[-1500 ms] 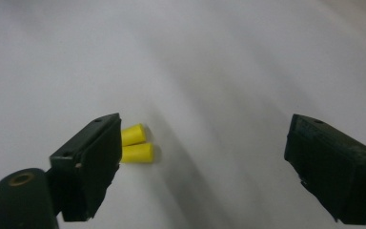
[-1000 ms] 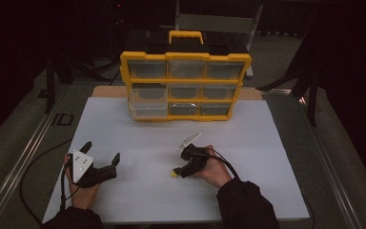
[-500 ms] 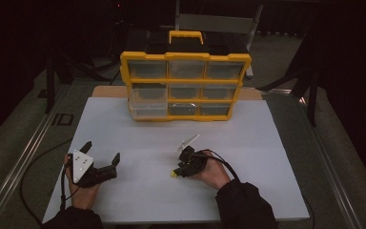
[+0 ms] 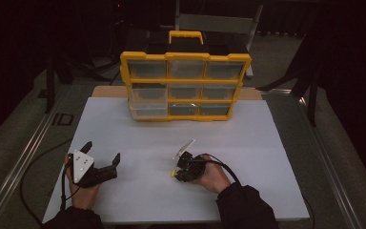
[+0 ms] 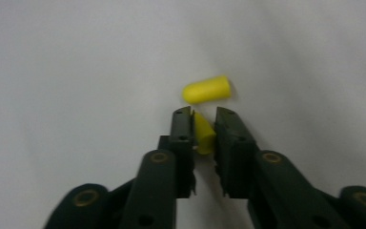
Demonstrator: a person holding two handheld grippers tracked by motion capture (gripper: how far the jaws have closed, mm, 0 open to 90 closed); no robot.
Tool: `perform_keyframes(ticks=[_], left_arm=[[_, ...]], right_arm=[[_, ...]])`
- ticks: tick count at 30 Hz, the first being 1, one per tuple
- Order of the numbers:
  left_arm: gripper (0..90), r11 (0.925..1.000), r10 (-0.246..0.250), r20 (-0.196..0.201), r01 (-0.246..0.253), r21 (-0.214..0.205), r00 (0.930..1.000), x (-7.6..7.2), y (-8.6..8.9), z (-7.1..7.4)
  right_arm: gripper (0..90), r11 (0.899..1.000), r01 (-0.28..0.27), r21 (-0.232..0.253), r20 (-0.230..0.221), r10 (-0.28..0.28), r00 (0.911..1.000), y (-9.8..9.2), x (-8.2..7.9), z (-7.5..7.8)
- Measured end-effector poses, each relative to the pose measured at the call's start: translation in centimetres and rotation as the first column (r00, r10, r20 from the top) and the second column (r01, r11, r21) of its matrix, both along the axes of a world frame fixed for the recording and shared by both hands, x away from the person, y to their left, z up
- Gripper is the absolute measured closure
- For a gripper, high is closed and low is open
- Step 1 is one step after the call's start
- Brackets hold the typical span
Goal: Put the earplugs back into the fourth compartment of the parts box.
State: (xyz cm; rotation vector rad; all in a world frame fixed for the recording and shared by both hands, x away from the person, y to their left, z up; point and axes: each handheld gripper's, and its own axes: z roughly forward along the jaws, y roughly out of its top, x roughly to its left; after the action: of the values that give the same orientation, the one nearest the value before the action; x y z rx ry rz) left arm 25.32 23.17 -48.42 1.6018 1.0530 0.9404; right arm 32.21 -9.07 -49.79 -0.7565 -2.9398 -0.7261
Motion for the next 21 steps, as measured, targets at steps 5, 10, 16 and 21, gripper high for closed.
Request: perform_keyframes(ticks=[5,10,16,21], left_arm=[[0.4,1.0,0.001,0.0,-0.001,0.002,1.0,0.0,0.0,0.0],[0.4,1.0,0.003,0.002,-0.003,0.002,1.0,0.0,0.0,0.0],[0.4,1.0,0.002,0.001,-0.002,0.002,1.0,0.0,0.0,0.0],[0.4,1.0,0.001,0.001,-0.001,0.003,1.0,0.0,0.0,0.0]], right_arm=[[83.7,1.0,-0.024,-0.013,0.011,0.024,0.9997,0.1,-0.4,0.2],[84.0,1.0,-0.025,-0.016,0.016,0.025,0.9996,-0.1,-0.4,0.5],[83.9,1.0,-0.007,0.001,0.03,0.007,0.9995,-0.4,-0.3,1.2],[83.8,1.0,0.015,0.011,0.035,-0.015,0.9993,-0.8,-0.3,1.9]])
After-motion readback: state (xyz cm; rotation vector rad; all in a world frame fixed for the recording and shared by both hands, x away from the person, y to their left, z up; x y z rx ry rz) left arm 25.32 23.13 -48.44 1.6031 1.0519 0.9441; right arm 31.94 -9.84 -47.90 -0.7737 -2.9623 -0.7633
